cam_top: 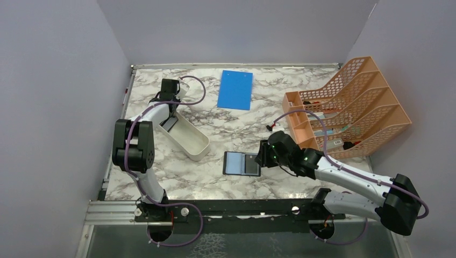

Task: Put the credit cards into the card holder
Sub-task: Pick up the credit card from the storage box.

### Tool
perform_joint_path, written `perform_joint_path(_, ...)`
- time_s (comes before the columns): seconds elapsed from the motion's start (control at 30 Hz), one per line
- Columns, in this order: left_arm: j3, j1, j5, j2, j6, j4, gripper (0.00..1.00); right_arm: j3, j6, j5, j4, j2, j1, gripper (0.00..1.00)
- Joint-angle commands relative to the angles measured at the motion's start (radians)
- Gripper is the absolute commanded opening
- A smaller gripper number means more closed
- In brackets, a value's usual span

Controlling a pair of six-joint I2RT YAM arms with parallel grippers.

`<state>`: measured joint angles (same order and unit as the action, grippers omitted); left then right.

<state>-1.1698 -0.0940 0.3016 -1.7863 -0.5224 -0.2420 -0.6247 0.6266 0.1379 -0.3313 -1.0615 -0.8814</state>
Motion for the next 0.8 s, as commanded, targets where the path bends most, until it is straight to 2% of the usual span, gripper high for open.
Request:
perform_joint_path(0.0,-0.036,-0.014,0.031,0.005,-0.014,0.005,0.27,-0.008,-0.008,0.014,0.004,-0.011,0.001,0.38)
perform_joint_path(0.3,-0.049,-0.034,0.035,0.028,-0.013,-0.045,0.18,-0.004,-0.005,-0.001,0.016,-0.032,0.001,0.38)
perform_joint_path(0.5,-0.052,-0.061,0.004,0.062,0.026,-0.096,0.03,-0.012,-0.004,-0.016,0.022,-0.041,0.001,0.38)
perform_joint_path(0.57,-0.039,-0.083,0.032,0.074,0.034,-0.107,0.00,-0.009,-0.002,-0.020,0.028,-0.042,0.001,0.38)
perform_joint_path(0.77,-0.045,-0.113,0.073,0.094,0.054,-0.138,0.00,-0.011,0.007,-0.036,0.034,-0.049,0.001,0.38)
